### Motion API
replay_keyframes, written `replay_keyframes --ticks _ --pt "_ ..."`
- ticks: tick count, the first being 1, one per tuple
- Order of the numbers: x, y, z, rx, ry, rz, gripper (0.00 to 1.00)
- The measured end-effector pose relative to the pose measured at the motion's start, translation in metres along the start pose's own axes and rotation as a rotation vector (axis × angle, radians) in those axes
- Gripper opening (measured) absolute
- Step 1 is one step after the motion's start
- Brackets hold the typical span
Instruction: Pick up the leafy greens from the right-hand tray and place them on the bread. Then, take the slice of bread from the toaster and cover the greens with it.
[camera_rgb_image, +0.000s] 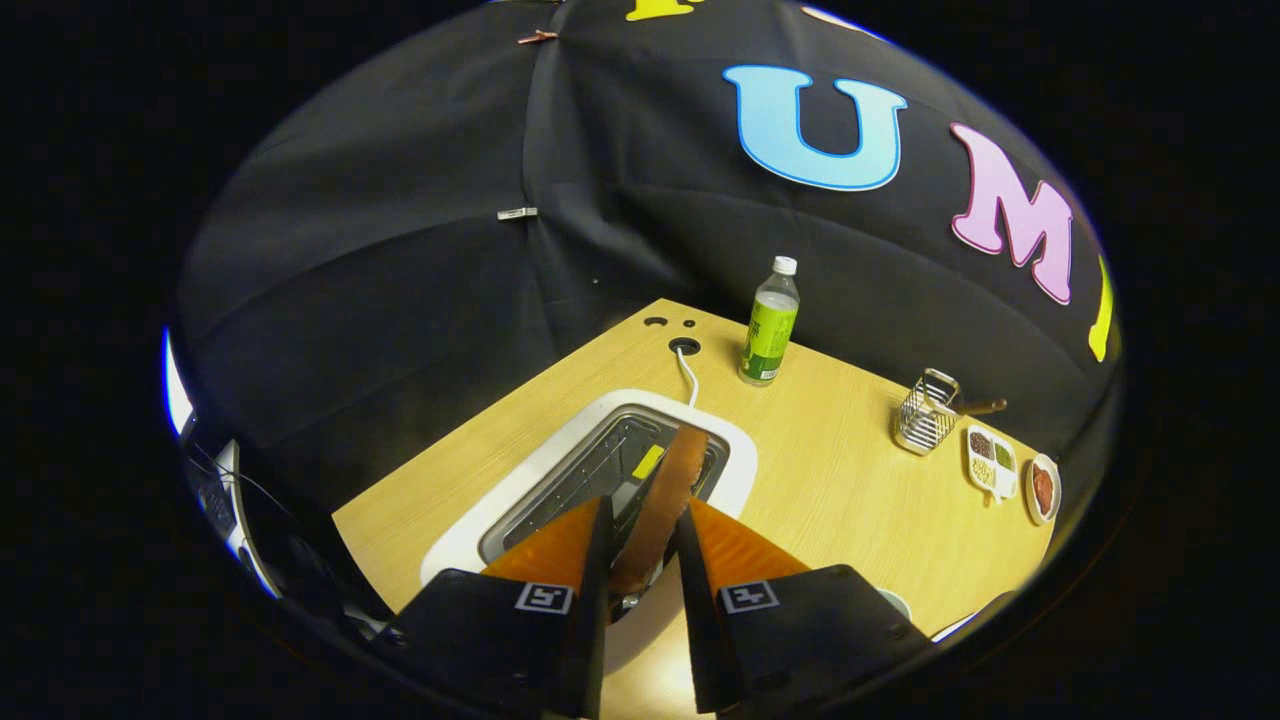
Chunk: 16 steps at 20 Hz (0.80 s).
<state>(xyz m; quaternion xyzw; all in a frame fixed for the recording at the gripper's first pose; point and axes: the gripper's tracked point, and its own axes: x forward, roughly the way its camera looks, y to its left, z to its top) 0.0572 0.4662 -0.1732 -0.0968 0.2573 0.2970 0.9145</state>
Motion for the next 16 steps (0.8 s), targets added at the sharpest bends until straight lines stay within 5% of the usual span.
replay_keyframes --ticks 2,7,16 --pt "-0.001 0.003 0.001 0.019 0.008 0.015 0.25" --pt "-0.007 0.001 0.008 0.065 0.016 0.043 0.12" --pt "-0.043 -0.016 0.041 0.161 -0.033 0.068 0.12"
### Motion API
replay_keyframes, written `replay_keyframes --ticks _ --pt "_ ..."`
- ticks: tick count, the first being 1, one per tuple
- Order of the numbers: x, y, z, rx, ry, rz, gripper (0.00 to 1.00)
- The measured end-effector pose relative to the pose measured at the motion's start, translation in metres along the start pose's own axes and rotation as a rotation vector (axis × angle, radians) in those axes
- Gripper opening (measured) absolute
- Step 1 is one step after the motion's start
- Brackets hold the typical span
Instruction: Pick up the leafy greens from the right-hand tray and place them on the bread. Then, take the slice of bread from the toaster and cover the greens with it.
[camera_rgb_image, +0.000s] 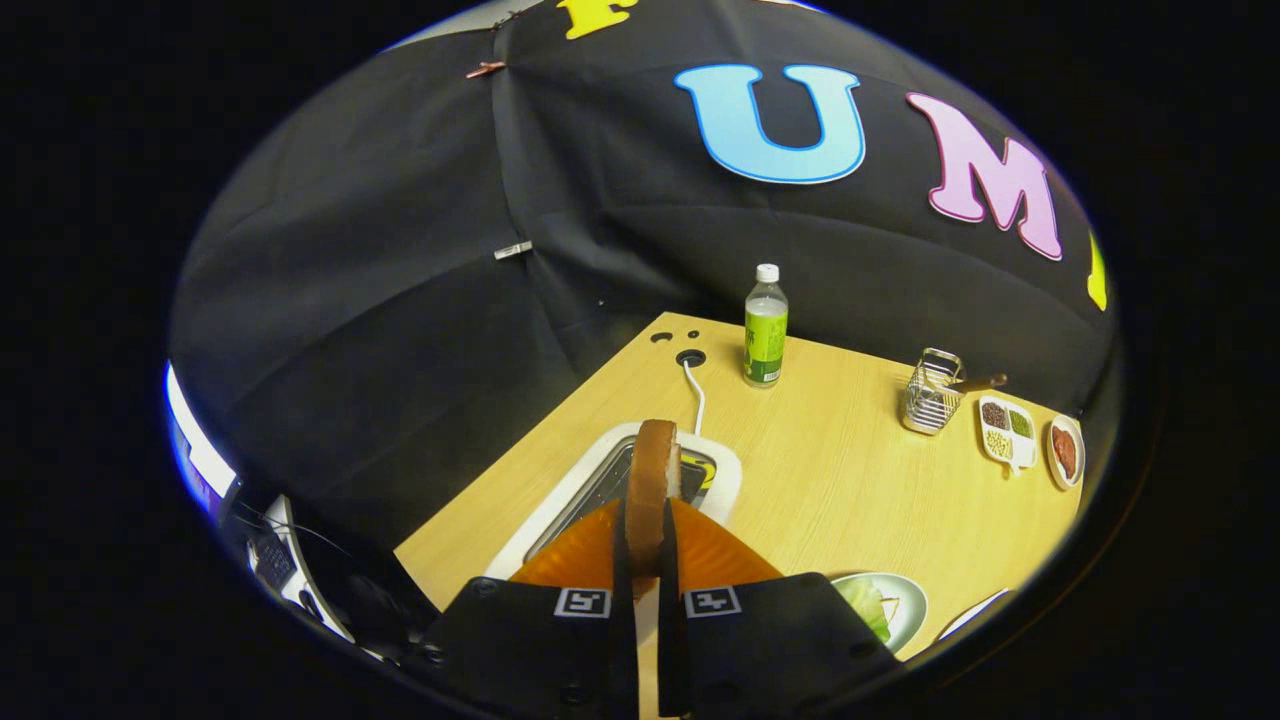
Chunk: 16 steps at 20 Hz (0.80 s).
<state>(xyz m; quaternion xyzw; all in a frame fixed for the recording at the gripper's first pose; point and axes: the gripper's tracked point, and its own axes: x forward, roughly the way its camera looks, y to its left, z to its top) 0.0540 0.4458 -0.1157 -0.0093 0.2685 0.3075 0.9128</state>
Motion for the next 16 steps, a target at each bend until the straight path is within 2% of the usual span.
replay_keyframes --ticks 5,9,16 --pt "-0.023 -0.019 0.015 0.076 -0.02 0.002 0.12" --pt "-0.039 -0.046 0.019 0.057 -0.053 -0.027 0.12" --pt "-0.057 -0.099 -0.017 0.163 -0.023 -0.077 0.12"
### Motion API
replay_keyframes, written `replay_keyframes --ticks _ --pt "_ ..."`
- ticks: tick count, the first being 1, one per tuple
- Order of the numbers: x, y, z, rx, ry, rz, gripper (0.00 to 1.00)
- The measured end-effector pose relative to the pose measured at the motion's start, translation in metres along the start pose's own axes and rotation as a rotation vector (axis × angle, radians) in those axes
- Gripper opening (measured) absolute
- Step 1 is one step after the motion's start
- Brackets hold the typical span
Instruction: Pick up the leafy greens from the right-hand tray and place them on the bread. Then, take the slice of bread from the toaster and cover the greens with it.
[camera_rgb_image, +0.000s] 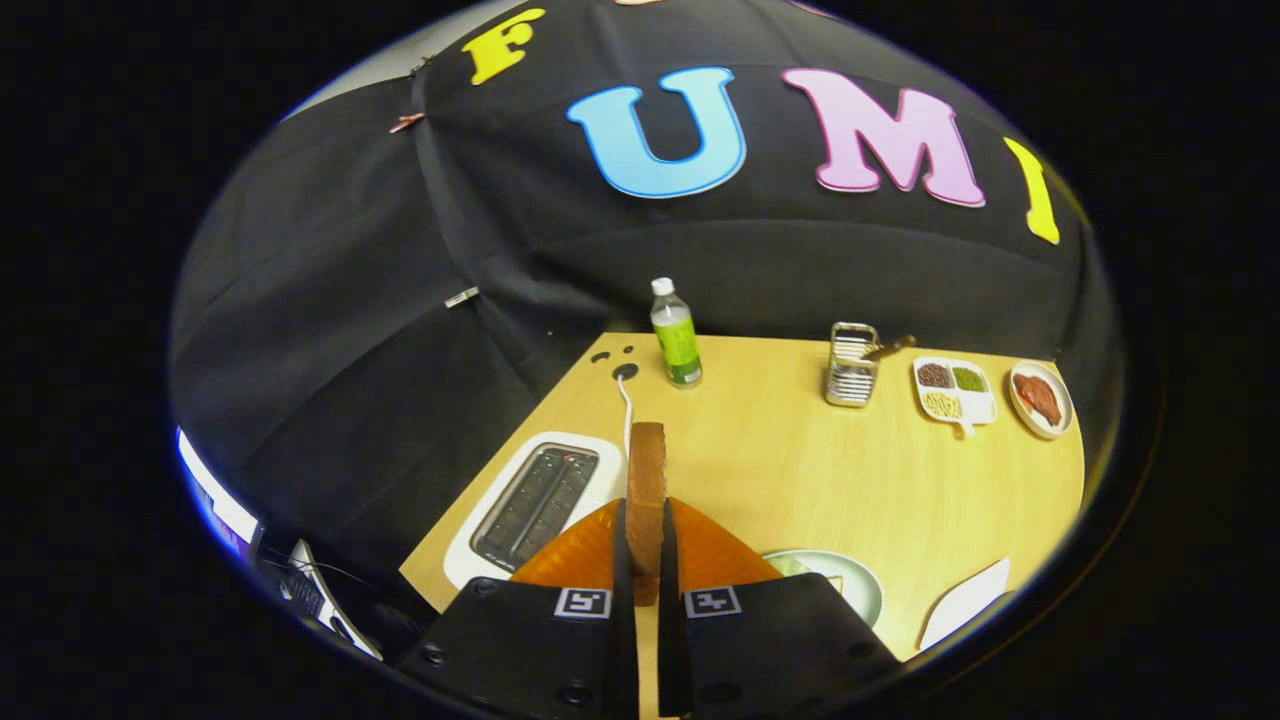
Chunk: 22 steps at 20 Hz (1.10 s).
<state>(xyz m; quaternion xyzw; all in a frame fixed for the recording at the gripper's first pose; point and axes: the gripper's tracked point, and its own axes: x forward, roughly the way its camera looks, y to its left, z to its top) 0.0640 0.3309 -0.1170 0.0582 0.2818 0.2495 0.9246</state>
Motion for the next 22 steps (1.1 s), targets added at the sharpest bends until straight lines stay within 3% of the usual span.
replay_keyframes --ticks 12,22 --pt "0.007 -0.063 -0.087 0.126 0.13 -0.036 0.12" --pt "0.008 -0.118 -0.12 0.137 0.186 -0.148 0.14"
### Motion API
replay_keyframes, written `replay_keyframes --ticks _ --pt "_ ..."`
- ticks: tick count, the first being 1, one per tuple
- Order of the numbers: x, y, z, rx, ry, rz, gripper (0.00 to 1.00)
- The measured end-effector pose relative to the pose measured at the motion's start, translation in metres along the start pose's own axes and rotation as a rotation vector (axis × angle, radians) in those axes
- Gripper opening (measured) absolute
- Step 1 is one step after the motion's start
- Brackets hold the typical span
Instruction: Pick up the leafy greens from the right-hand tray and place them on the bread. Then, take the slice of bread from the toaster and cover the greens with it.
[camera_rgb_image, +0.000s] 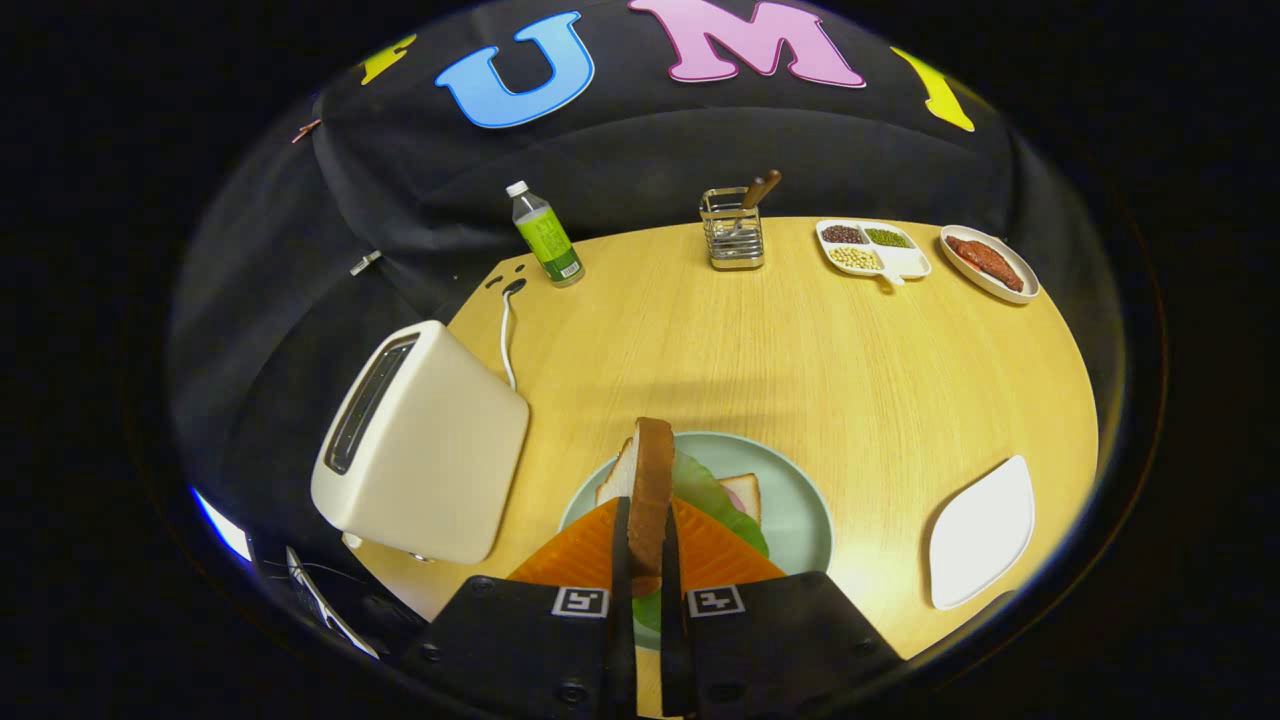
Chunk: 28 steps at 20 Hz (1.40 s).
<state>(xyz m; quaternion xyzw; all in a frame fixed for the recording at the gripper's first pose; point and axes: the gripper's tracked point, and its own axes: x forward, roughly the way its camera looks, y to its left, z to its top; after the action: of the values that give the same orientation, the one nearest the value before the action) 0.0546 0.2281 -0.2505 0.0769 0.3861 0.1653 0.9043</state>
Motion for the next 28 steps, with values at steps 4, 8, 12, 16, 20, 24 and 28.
replay_keyframes --ticks 4,8,12,16,20,24,28 --pt "0.003 -0.026 -0.013 -0.054 0.026 -0.075 0.35" --pt "-0.006 -0.047 -0.01 -0.127 0.038 -0.123 0.55" --pt "-0.042 -0.064 0.014 -0.209 -0.045 -0.158 0.69" --pt "-0.09 -0.081 0.049 -0.209 -0.174 -0.18 0.99" --pt "-0.14 -0.093 0.099 -0.113 -0.325 -0.155 0.99" --pt "-0.194 -0.122 0.149 -0.127 -0.459 -0.16 0.98" --pt "-0.251 -0.143 0.193 -0.144 -0.609 -0.164 0.99"
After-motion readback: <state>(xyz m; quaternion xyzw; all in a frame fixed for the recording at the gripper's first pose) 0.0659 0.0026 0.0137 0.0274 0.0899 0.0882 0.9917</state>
